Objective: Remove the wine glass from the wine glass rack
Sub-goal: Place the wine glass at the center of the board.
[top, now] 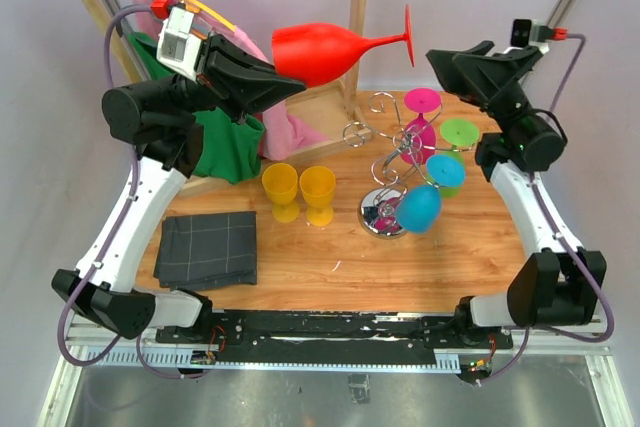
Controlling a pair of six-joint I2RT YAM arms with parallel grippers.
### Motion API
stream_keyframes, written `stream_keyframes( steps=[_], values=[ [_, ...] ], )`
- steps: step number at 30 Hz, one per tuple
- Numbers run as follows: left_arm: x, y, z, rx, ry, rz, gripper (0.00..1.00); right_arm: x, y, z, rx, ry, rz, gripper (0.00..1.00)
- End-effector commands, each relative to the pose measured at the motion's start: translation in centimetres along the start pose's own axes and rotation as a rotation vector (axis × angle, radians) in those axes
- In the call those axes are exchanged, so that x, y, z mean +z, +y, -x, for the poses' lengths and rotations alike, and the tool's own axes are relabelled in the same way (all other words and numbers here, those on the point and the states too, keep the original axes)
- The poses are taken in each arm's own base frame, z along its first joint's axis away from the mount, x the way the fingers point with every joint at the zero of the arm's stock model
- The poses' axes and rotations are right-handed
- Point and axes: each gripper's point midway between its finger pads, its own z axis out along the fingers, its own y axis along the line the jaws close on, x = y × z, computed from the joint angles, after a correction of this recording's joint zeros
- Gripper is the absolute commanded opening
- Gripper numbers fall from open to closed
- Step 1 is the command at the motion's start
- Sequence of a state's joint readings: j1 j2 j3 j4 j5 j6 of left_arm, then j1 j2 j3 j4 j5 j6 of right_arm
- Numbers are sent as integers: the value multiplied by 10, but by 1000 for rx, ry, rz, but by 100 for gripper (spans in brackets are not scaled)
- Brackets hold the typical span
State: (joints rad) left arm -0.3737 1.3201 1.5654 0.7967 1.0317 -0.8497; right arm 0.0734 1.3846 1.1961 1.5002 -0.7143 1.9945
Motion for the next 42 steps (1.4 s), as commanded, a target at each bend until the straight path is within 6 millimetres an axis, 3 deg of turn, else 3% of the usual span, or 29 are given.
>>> stream_keyframes(
  steps=[1,4,8,15,19,22,38,42],
  values=[
    [-3,-4,1,71,61,17,0,-4,55,-2,-152,47,50,69],
    [-10,-1,-17,77,135,43,0,-8,66,2,-211,65,-9,73],
    [-27,14,-51,81,292,134,0,-16,66,10,-300,94,-154,79],
    [-58,37,-102,136,546,320,0,-30,35,18,-452,155,-435,86],
    [-72,32,-123,171,659,357,0,-43,19,24,-497,148,-587,87],
    [-86,24,-138,203,755,356,0,-48,18,29,-542,139,-639,88],
    [-114,15,-103,331,786,518,0,-66,2,31,-526,141,-697,92],
    [-124,2,-115,274,832,503,0,-66,1,34,-532,143,-709,99]
  ],
)
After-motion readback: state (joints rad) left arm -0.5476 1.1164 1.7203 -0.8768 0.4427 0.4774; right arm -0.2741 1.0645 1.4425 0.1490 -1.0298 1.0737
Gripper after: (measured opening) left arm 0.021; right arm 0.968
